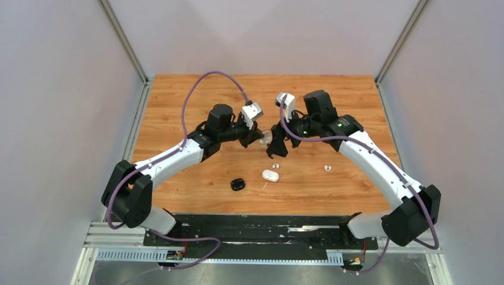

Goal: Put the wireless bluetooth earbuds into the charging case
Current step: Place the earbud in the charging case.

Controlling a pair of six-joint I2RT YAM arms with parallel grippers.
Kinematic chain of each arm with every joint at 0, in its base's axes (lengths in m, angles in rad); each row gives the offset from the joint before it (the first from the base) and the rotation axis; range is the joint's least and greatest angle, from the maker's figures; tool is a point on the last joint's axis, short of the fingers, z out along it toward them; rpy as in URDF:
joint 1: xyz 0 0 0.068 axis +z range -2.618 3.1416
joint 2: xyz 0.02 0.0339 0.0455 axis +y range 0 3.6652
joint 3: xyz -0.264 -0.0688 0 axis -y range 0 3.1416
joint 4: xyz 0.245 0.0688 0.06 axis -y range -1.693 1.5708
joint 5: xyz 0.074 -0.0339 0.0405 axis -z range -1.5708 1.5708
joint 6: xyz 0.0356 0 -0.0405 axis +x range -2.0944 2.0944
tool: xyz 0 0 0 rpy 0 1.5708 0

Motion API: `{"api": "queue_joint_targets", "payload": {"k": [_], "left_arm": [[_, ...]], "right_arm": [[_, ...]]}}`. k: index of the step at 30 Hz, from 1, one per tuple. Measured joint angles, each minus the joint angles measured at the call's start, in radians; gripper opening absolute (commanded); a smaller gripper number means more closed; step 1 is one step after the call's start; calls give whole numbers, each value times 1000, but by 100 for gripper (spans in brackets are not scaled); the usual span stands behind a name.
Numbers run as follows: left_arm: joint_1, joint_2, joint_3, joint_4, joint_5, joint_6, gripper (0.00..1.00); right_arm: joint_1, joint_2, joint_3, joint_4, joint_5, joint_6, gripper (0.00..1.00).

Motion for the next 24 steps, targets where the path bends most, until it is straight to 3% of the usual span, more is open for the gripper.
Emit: {"api": "queue_joint_targets", "payload": {"k": [7, 13, 24], "left_arm": [[0, -3, 0, -13, 1, 1, 0], [0, -16, 0, -20, 10, 3, 0], [0, -23, 0, -24, 20, 21, 0]], "right_arm": [[35, 129, 20, 150, 121, 50, 100], [39, 237, 43, 150, 174, 68, 96], [23, 250, 74, 145, 153, 77, 86]]}}
